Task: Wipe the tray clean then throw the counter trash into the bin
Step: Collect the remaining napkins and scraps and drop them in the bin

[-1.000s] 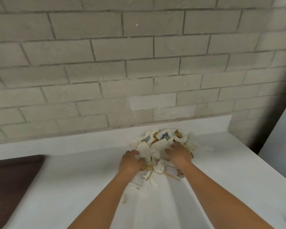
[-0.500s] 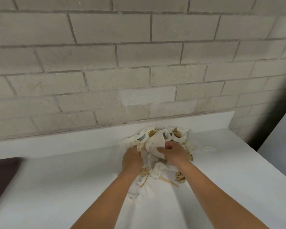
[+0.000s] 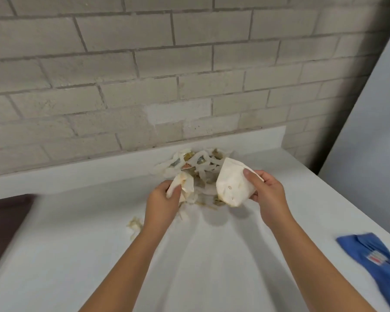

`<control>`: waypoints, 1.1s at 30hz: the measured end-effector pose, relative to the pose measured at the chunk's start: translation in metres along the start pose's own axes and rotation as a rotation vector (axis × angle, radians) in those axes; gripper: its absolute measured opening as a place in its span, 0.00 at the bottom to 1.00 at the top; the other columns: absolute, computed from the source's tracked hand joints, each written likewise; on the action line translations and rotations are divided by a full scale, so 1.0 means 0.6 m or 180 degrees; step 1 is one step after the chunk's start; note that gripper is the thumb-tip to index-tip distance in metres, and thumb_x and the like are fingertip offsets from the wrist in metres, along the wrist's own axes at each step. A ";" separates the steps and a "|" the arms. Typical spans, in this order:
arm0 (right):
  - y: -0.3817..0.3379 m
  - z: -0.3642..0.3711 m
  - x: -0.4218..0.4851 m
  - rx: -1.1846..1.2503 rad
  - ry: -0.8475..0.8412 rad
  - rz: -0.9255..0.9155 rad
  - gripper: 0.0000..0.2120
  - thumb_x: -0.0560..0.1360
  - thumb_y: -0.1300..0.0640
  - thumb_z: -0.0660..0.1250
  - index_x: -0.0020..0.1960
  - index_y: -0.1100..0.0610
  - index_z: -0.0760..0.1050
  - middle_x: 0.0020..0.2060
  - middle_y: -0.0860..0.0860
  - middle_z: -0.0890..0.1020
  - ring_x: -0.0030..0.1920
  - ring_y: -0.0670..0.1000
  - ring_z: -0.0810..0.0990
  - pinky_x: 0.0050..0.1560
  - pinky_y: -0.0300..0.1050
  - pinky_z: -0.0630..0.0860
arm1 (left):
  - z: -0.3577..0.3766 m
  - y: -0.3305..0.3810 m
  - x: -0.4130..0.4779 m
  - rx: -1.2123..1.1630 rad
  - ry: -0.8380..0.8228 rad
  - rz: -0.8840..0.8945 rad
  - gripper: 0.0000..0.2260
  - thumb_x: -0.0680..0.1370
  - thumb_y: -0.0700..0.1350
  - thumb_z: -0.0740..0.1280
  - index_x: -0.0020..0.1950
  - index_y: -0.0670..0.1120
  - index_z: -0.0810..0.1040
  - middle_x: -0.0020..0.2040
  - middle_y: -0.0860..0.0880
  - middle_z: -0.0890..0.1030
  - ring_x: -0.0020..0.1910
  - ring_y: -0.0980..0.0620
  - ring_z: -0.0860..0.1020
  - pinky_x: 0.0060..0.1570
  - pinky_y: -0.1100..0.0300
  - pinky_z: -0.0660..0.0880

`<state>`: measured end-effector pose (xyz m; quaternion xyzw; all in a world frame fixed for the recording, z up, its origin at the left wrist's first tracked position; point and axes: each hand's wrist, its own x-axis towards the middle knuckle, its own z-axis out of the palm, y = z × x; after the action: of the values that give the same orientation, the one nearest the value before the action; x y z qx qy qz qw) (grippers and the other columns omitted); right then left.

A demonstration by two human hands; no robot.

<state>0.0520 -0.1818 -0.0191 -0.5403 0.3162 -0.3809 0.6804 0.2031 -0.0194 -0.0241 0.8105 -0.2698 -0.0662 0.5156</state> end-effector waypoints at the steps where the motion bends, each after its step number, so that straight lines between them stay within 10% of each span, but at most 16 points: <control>1: -0.001 -0.025 -0.025 0.0172 0.0070 0.0059 0.06 0.73 0.58 0.70 0.38 0.57 0.76 0.36 0.51 0.82 0.39 0.51 0.80 0.40 0.46 0.77 | 0.008 0.010 -0.035 -0.0163 -0.0132 -0.0025 0.05 0.78 0.44 0.63 0.46 0.49 0.78 0.31 0.52 0.77 0.27 0.59 0.74 0.25 0.72 0.67; 14: 0.028 -0.415 -0.355 -0.0307 0.0639 0.0511 0.06 0.68 0.54 0.71 0.36 0.52 0.75 0.34 0.53 0.79 0.36 0.53 0.77 0.38 0.47 0.70 | 0.231 0.120 -0.490 -0.0786 -0.1243 -0.0327 0.06 0.75 0.44 0.67 0.40 0.54 0.81 0.36 0.51 0.81 0.37 0.46 0.80 0.38 0.51 0.77; 18: 0.062 -0.542 -0.421 -0.0317 0.0658 0.0768 0.07 0.69 0.57 0.72 0.34 0.51 0.76 0.32 0.51 0.78 0.33 0.49 0.75 0.34 0.43 0.69 | 0.303 0.126 -0.608 -0.0766 -0.1442 -0.0402 0.06 0.75 0.43 0.68 0.41 0.53 0.81 0.38 0.54 0.82 0.37 0.57 0.79 0.36 0.67 0.73; 33: 0.478 -0.765 -0.443 -0.1889 0.1102 0.2169 0.08 0.69 0.53 0.74 0.36 0.52 0.77 0.34 0.53 0.81 0.40 0.56 0.79 0.48 0.55 0.78 | 0.643 -0.205 -0.741 0.0873 -0.1930 -0.2025 0.04 0.74 0.40 0.64 0.44 0.44 0.78 0.29 0.52 0.74 0.30 0.52 0.73 0.28 0.63 0.66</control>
<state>-0.4193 -0.1437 -0.3933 -0.5055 0.6788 -0.1140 0.5203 -0.2759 -0.0635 -0.3846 0.8579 -0.1525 -0.4190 0.2554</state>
